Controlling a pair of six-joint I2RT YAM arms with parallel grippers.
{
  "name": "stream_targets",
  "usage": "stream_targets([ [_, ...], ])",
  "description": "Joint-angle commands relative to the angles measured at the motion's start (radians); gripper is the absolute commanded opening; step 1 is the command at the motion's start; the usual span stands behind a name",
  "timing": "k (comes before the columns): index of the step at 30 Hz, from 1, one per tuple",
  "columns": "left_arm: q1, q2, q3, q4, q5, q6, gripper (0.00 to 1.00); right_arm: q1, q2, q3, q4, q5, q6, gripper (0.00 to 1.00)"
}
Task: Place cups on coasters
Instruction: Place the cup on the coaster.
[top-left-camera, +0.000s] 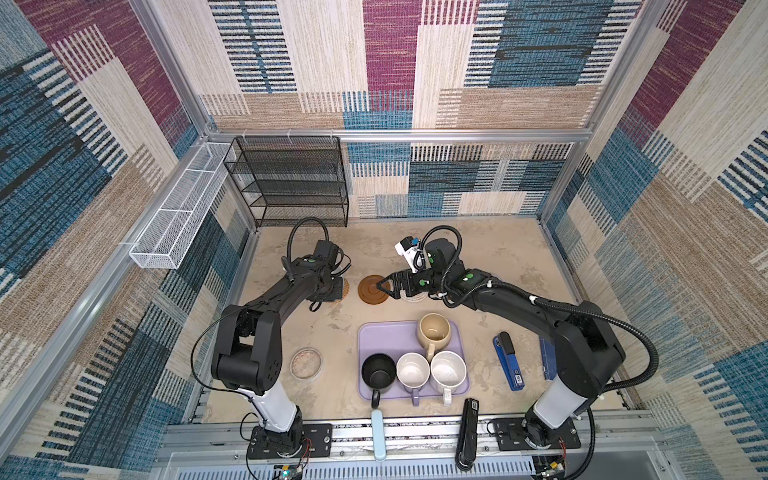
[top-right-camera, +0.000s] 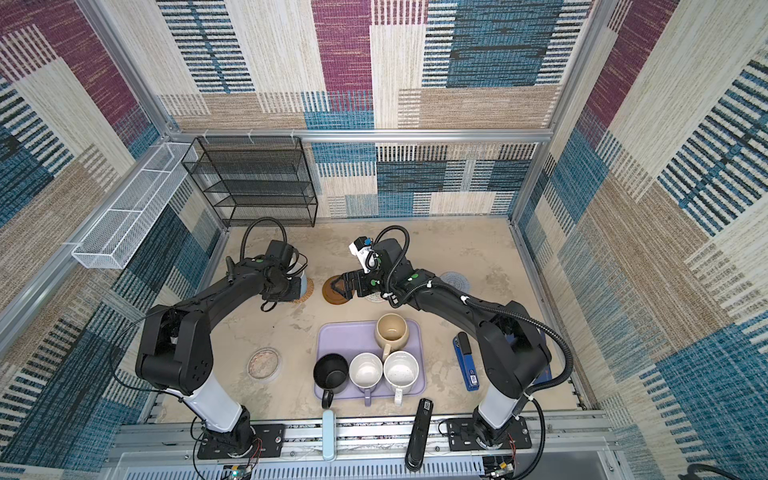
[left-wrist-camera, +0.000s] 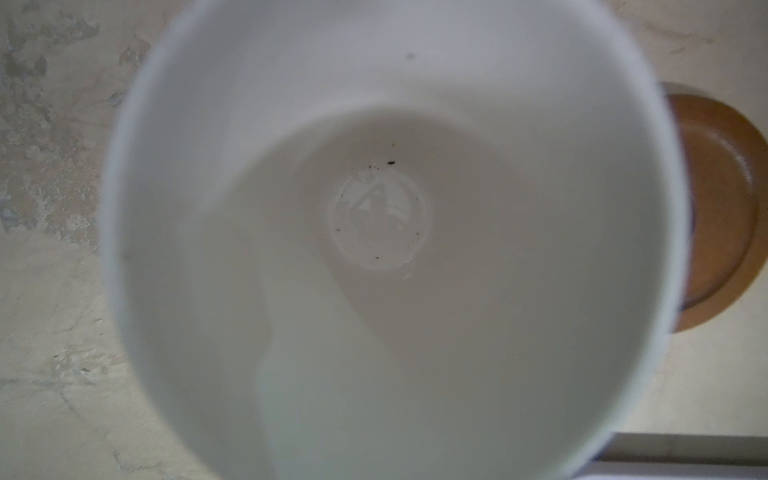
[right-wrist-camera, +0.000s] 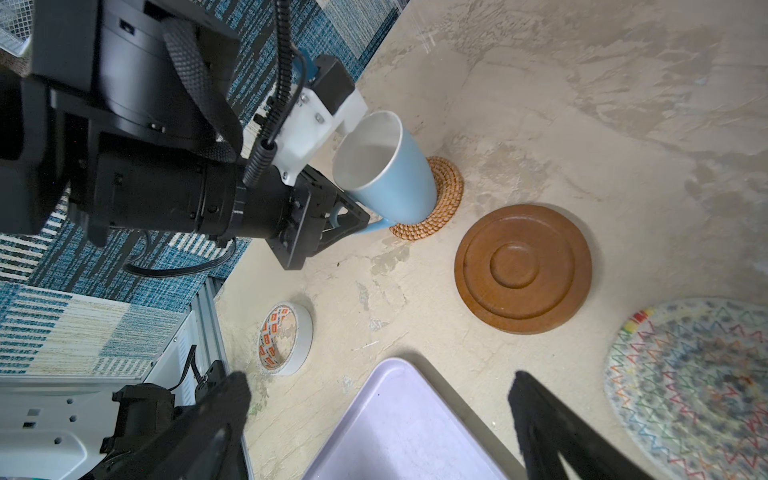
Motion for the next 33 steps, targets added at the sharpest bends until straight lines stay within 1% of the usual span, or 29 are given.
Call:
stream_targets([
  [1,0.0,-0.002,0.002,0.007,-0.014,-0.023,0.27,0.002,0.002,-0.004,0.005,0.009,-0.001,0.99],
  [5,0.0,-0.008,0.003,0.001,-0.031,-0.023,0.36,0.002,0.005,-0.003,0.002,0.006,-0.001,1.0],
  [8,0.001,-0.014,0.019,-0.016,-0.034,-0.024,0.49,0.002,0.006,0.001,-0.004,0.009,-0.005,0.99],
  [13,0.0,-0.06,0.012,-0.023,-0.029,-0.044,0.8,0.001,-0.008,0.006,-0.027,0.035,-0.018,0.99],
  [15,0.0,-0.091,0.012,-0.034,-0.025,-0.053,0.97,0.001,-0.017,0.013,-0.054,0.058,-0.028,1.0],
  [16,0.001,-0.107,0.013,-0.04,-0.024,-0.055,0.99,0.002,-0.021,0.019,-0.067,0.066,-0.035,1.0],
  [21,0.001,-0.205,0.022,-0.074,0.007,-0.083,0.99,0.003,-0.06,0.024,-0.121,0.129,-0.061,1.0],
  [27,0.001,-0.327,0.025,-0.096,0.193,-0.108,0.99,0.003,-0.141,0.001,-0.193,0.227,-0.056,1.0],
  [30,0.0,-0.373,0.034,-0.12,0.305,-0.108,0.99,0.003,-0.196,-0.043,-0.222,0.269,-0.046,1.0],
  [33,-0.003,-0.411,0.027,-0.127,0.444,-0.114,0.99,0.003,-0.254,-0.094,-0.255,0.3,-0.035,1.0],
])
